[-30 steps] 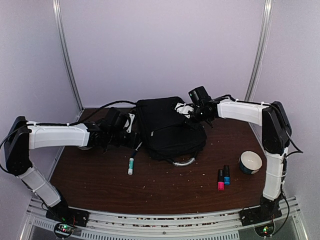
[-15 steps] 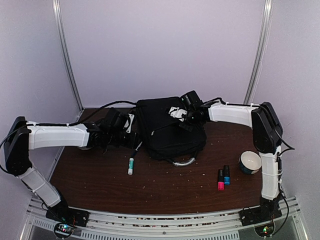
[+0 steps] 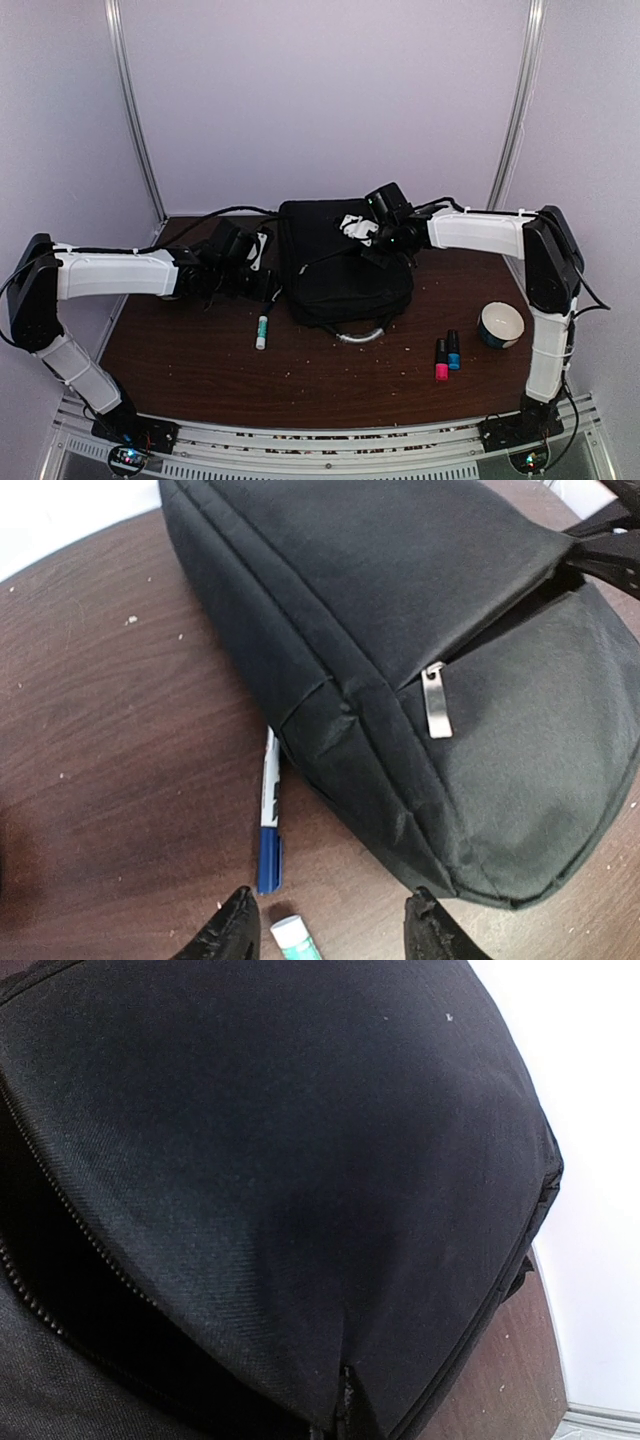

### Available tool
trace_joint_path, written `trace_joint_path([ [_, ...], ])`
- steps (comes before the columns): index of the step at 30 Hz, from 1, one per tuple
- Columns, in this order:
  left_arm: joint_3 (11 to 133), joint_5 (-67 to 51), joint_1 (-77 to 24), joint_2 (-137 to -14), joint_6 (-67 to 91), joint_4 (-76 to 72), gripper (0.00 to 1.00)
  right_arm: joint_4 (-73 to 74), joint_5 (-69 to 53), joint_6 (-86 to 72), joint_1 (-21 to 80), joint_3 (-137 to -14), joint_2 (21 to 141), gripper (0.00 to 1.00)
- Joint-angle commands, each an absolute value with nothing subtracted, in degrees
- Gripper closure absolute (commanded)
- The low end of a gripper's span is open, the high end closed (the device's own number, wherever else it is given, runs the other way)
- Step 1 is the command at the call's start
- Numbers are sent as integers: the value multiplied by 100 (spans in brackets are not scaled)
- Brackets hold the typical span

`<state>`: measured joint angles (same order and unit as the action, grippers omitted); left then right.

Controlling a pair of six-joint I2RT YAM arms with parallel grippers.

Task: Pack the student bag
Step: Move the student bag to the center of the board, then pick up the pen at the center of the board.

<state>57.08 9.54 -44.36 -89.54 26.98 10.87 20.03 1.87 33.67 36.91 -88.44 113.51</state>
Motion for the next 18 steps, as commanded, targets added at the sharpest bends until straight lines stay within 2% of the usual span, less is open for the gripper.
trace_joint_path([
  [1, 5719, 1060, -4452, -8851, 2862, 1375, 49, 2157, 5, 3081, 3883, -8699, 10926, 100],
  [4, 5689, 1080, -4433, -8852, 3015, 1700, 49, 2209, 79, 2928, 3886, -8671, 10933, 99],
  [6, 5691, 1050, -4412, -8859, 3130, 1970, 49, 2475, 8, 2834, 3870, -8778, 10931, 86],
  [8, 5717, 1026, -4395, -8864, 3219, 2263, 49, 2918, -369, 2908, 3859, -8874, 10852, 70],
  [10, 5781, 1009, -4399, -8882, 3286, 2557, 48, 3385, -640, 2962, 3869, -8890, 10722, 62],
  [13, 5896, 1047, -4374, -8963, 3331, 2930, 47, 3755, -887, 2910, 3863, -8639, 10398, 55],
  [18, 6127, 1032, -4298, -9233, 3361, 3335, 47, 4044, -1161, 2717, 3850, -8169, 9683, 52],
])
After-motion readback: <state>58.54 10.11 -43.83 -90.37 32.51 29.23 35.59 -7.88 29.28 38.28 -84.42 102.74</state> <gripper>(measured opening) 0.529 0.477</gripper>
